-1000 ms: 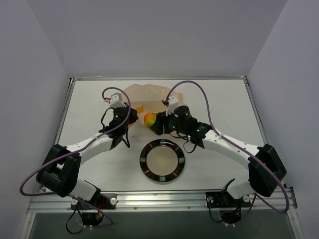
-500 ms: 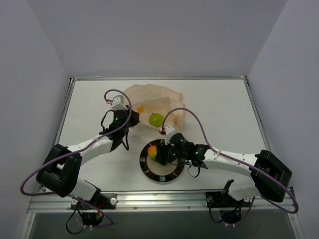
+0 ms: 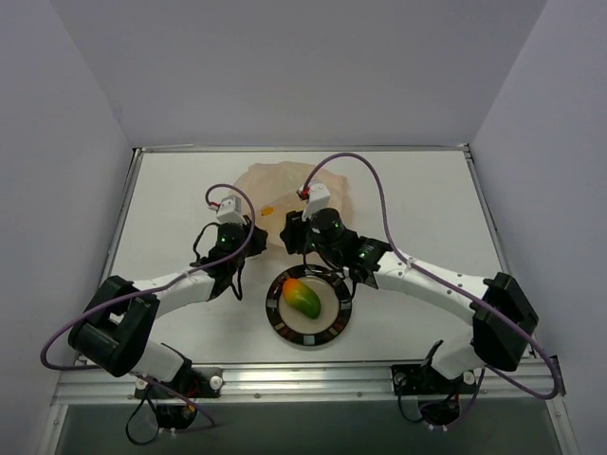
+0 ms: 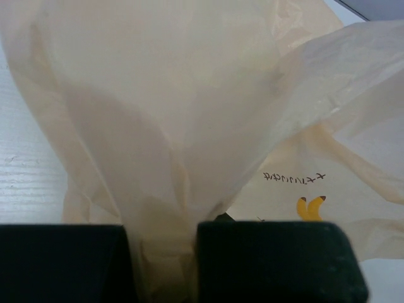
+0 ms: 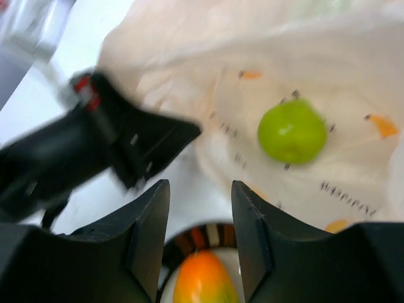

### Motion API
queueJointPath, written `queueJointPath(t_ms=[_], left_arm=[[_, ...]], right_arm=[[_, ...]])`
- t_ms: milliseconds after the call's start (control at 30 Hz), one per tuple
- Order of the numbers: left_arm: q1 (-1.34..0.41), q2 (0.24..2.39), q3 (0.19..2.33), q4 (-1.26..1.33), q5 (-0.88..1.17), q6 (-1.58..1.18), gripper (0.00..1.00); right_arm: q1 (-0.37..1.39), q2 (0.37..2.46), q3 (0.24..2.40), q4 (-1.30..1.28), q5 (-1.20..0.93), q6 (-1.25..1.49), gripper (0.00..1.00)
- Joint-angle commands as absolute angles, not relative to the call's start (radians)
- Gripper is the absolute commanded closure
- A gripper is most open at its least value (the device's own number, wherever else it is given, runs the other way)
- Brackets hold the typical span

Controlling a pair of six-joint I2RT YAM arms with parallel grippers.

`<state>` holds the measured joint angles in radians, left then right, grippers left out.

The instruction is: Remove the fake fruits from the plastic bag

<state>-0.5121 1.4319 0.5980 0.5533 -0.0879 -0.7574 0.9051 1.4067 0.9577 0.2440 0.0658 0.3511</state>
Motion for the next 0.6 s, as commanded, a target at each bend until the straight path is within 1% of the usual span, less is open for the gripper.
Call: queueJointPath(t_ms=[0,67,200,300,333,367,400,533,567], left_arm=[[-0.523,1.356,0.594,0.646,-0.074,-0.730,0.98],[-0.532,1.333,0.589,0.640,-0.072,-0.720,0.98],[-0.548,1.330,0.589,0.640,-0.066,-0.703,0.98],[-0.549,1.341,0.589,0.643,-0.054,-0.706,0.98],[-0.548,1.348,0.589,0.647,-0.046,-0.709,0.97],[-0.549,1.350,0.591,0.649,-0.041,-0.710,0.98],[-0.549,1.353,0.589,0.652,-0.040,-0.713,0.98],[-0.549,1.355,0.586,0.655,-0.044,-0.716,0.98],[-0.548,1.355,0.586,0.655,-0.044,-0.716,0.98]], right_arm=[[0.884,1.558,1.044,0.308,0.322,0.391,0.61],[0.879,1.646,1.074,0.339,0.433,0.432,0.62],[0.844,1.759,1.097,0.423,0.462,0.486,0.61],[0.828,1.811,1.129,0.423,0.503,0.489,0.47],[0.821,1.819,1.134,0.422,0.506,0.488,0.36],[0.809,1.827,1.138,0.425,0.505,0.489,0.31],[0.802,1.842,1.140,0.425,0.494,0.489,0.22],[0.772,1.896,1.163,0.419,0.430,0.498,0.12],[0.761,1.910,1.170,0.423,0.416,0.500,0.11]])
